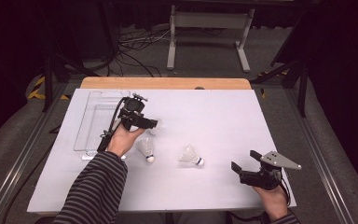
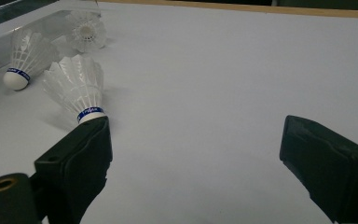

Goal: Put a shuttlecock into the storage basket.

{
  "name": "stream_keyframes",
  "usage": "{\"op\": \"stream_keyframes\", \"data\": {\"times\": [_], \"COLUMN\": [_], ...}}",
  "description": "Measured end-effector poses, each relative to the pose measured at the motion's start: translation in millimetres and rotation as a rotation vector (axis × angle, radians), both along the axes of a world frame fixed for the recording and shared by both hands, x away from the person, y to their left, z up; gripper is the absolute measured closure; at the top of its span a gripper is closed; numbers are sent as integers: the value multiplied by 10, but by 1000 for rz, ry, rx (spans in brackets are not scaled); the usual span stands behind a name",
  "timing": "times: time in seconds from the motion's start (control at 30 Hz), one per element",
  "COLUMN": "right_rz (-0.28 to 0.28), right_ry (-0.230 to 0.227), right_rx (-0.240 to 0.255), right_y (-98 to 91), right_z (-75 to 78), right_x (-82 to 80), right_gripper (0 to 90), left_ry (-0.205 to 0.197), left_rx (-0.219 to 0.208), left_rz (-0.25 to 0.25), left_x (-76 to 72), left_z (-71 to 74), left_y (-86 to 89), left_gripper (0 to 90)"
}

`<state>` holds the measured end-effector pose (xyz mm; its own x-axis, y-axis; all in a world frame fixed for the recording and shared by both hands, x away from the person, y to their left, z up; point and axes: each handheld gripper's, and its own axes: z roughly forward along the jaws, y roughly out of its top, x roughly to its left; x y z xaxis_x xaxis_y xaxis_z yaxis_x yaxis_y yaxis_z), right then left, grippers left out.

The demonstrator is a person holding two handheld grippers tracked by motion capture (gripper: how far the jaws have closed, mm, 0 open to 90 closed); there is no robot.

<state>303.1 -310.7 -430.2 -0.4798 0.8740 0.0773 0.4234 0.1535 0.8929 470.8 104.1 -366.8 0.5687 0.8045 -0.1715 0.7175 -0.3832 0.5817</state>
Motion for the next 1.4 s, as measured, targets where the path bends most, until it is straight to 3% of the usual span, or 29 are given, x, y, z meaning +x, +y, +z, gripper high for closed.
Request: {"op": "stream_keyframes", "data": {"times": [0.07,0.6,1.1,1.4], "right_rz": [1,6,9,9], "right_ry": [-1,5,9,10], "right_rx": [0,-4,-1,-2], "right_y": [1,4,5,6], "right_z": [0,-3,-7,-10], "right_x": [1,4,8,11], "right_gripper": [96,96,96,97], "left_ry": [13,33,61,75], "left_rx": [2,142,211,226], "left_rz": [8,9,20,23], "left_x": [15,168,271,294], "left_z": [-1,-13,-123,-162], "left_y": [-21,-171,-251,-252], "left_gripper": [329,343,412,487]}}
